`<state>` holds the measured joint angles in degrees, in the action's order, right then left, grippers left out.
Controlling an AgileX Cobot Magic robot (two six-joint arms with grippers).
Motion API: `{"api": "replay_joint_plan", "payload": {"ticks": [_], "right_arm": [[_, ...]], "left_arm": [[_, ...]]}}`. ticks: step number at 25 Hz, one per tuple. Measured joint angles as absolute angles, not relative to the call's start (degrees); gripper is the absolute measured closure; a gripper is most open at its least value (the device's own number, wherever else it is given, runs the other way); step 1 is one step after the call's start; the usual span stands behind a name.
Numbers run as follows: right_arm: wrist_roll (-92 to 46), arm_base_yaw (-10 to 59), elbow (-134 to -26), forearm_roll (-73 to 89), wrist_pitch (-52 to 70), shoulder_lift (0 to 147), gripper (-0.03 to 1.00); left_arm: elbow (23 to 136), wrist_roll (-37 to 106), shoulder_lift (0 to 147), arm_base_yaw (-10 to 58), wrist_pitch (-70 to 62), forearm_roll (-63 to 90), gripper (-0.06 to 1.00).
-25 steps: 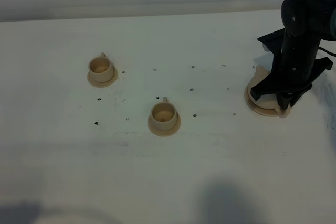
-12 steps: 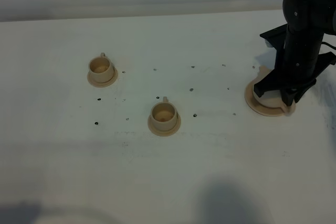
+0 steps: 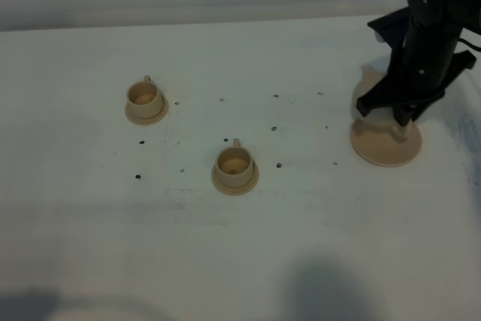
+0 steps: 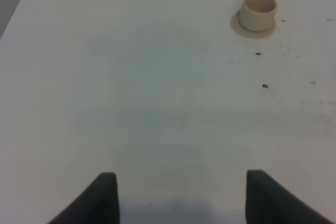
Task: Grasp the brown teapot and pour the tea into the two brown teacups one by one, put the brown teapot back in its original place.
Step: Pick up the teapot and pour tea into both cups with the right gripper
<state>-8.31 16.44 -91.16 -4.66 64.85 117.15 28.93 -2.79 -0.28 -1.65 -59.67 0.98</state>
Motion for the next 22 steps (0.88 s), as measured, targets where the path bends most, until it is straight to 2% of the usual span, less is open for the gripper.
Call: {"api": "replay_joint_plan", "payload": {"ticks": [11,22], "right_arm": [[-9.78,24.06,-96.41,-4.54,58.96,117.35,0.84],[-13.16,31.99,-119.43,-4.48,67.02,131.04,0.84]], "left_arm": [[28.93,-2.79,-0.28,-1.65,-59.67,0.98,0.42],[28.93,-2.79,-0.28,-1.65,-59.67,0.98,0.42]]}}
